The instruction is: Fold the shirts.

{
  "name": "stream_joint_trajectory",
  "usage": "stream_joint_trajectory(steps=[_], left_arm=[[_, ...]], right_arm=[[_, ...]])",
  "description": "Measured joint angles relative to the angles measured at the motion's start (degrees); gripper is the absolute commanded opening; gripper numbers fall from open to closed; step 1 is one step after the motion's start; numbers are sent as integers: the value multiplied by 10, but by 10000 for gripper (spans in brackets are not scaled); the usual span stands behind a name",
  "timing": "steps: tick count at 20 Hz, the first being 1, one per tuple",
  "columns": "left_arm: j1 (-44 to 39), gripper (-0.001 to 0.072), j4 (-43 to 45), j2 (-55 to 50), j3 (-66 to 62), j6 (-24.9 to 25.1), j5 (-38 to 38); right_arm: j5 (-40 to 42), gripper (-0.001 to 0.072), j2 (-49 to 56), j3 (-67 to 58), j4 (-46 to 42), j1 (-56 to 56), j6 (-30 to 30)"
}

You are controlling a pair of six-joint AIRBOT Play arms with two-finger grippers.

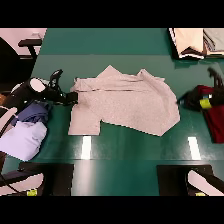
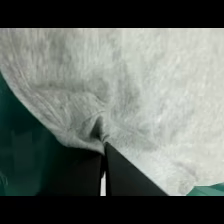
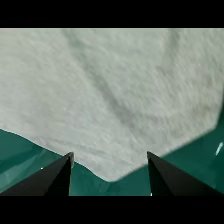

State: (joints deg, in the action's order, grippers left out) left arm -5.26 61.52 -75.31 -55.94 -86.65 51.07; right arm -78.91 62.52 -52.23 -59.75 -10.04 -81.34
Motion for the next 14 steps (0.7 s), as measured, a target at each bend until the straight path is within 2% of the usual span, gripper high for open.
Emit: stream_joint_trajectory(steps=[3,4,8,9,10,11,12,14], left_arm=[[-1,24,1,7,-7,1,-5],[-1,24,1,9,-8,1,-6],[-1,24,2,11,-10,1,-7],[-1,24,2,11,-11,1,-7],[-1,24,2,12,-11,1,-5],[-1,24,2,12,-11,1,-5],[-1,23,3,15,-11,1,-2],[-1,23,7,33,-14,1,4]], right_arm=[[-3,516,-15,104,-11,-33,-4],[2,475,-14,132,-2,-36,-5],[58,443,26,199,56,2,-4],[69,322,37,203,75,22,-2],[84,142,50,202,83,44,0],[98,54,59,196,83,61,1],[111,12,66,187,84,79,2],[124,12,68,158,87,105,3]])
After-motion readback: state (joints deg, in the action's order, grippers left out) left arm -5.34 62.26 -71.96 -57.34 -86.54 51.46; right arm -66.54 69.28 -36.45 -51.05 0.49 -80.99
